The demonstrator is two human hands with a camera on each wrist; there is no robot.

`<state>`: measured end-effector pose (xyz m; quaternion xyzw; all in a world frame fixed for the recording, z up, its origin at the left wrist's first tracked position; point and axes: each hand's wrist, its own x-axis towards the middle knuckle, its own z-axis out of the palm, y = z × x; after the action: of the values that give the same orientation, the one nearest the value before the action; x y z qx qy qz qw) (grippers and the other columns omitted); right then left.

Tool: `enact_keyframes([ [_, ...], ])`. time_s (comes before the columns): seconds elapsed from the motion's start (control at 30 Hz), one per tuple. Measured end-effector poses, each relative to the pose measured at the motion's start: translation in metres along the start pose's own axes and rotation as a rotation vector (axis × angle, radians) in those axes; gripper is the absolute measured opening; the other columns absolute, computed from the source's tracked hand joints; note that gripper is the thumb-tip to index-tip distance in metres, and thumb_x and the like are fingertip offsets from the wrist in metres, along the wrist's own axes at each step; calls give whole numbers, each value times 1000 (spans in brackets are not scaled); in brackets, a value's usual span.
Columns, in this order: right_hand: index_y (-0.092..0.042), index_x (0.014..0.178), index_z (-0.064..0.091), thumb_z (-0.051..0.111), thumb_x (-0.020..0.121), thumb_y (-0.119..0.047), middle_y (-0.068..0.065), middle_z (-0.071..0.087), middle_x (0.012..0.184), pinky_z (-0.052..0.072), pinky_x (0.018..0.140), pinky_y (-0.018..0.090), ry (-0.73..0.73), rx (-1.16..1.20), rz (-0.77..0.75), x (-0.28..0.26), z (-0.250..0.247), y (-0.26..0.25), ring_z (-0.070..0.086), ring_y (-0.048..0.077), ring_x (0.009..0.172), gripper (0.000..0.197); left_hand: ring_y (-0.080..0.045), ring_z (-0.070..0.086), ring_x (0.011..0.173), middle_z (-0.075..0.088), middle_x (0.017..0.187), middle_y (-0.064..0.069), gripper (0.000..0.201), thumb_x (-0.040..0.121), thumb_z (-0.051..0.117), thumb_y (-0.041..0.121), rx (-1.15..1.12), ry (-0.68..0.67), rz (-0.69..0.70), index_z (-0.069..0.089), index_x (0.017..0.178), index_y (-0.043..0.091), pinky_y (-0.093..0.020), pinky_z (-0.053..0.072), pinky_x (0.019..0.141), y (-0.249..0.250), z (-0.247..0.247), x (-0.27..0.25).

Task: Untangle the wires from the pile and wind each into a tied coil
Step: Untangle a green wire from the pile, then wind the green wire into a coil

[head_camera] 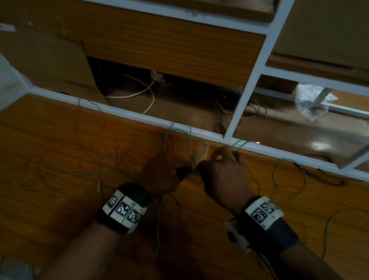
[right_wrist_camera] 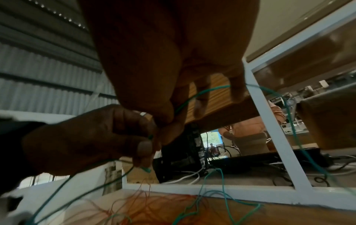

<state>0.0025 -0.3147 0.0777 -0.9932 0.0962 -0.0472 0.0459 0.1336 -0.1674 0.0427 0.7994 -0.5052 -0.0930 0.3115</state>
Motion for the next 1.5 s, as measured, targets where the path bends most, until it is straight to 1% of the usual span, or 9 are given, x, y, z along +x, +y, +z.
enact_keyframes([
  [0.23, -26, 85, 77, 44, 87, -33, -12, 67, 83, 52, 77, 49, 339, 366, -27, 4, -18, 57, 59, 31, 97, 34, 8, 62, 82, 70, 102, 8, 24, 92, 68, 23, -124, 33, -175, 68, 115, 28, -16, 50, 76, -37, -16, -22],
  [0.43, -35, 97, 74, 64, 87, -30, 5, 71, 97, 51, 89, 58, 139, 139, 270, -4, 2, 98, 54, 38, 120, 15, -22, 71, 79, 76, 91, 4, 12, 90, 65, 48, -101, 53, -268, 68, 96, 58, -45, 59, 74, -52, -27, -22],
  [0.57, -28, 159, 27, 76, 86, -45, 12, 24, 167, 29, 120, 60, -184, 12, 262, -5, 6, 57, 16, 38, 155, 89, -9, 62, 79, 76, 96, -4, 19, 93, 67, 29, 30, 72, -123, 75, 109, 23, -18, 45, 68, -42, -20, -12],
  [0.7, -21, 163, 5, 77, 73, -70, 6, 6, 171, 32, 118, 59, -377, 114, 103, -7, 2, -2, 8, 31, 157, 126, -16, 69, 92, 76, 102, 1, 20, 93, 66, 24, 126, 15, -22, 75, 110, 23, -23, 48, 80, -23, -8, -2],
  [0.8, -14, 153, 36, 77, 75, -67, 12, 55, 144, 55, 95, 48, -386, 248, 137, 3, 13, -15, 54, 34, 131, 103, -13, 69, 83, 77, 97, 2, 18, 92, 66, 23, 129, 72, 26, 76, 107, 24, -29, 54, 75, -12, -7, 0],
  [0.9, -17, 99, 71, 63, 89, -29, 12, 73, 86, 58, 62, 44, -140, 265, 151, 4, 29, -4, 71, 34, 80, 18, -20, 71, 84, 77, 96, -3, 20, 92, 64, 24, 66, 129, 40, 76, 107, 18, -29, 54, 74, -9, -11, 0],
  [1.03, -21, 87, 75, 53, 90, -22, 1, 72, 76, 48, 48, 29, 74, 325, 170, -9, 21, 37, 63, 18, 57, 22, -21, 67, 83, 75, 92, -3, 22, 94, 65, 31, 107, -3, -19, 75, 108, 17, -34, 54, 73, -18, -12, -10],
  [1.33, -18, 112, 76, 39, 98, -47, 7, 75, 92, 57, 61, 33, 35, 28, 472, -41, 11, 121, 67, 23, 69, 48, -7, 68, 70, 74, 85, 2, 16, 94, 66, 30, -301, -62, -291, 71, 102, 18, -25, 54, 63, -29, -7, -28],
  [1.5, -24, 163, 4, 74, 87, -51, 19, 15, 167, 35, 116, 52, -298, 54, 480, -48, 9, 67, 28, 47, 147, 107, -3, 67, 77, 73, 86, 10, 16, 95, 64, 32, -218, -100, -281, 71, 104, 22, -13, 48, 67, -2, 1, -19],
])
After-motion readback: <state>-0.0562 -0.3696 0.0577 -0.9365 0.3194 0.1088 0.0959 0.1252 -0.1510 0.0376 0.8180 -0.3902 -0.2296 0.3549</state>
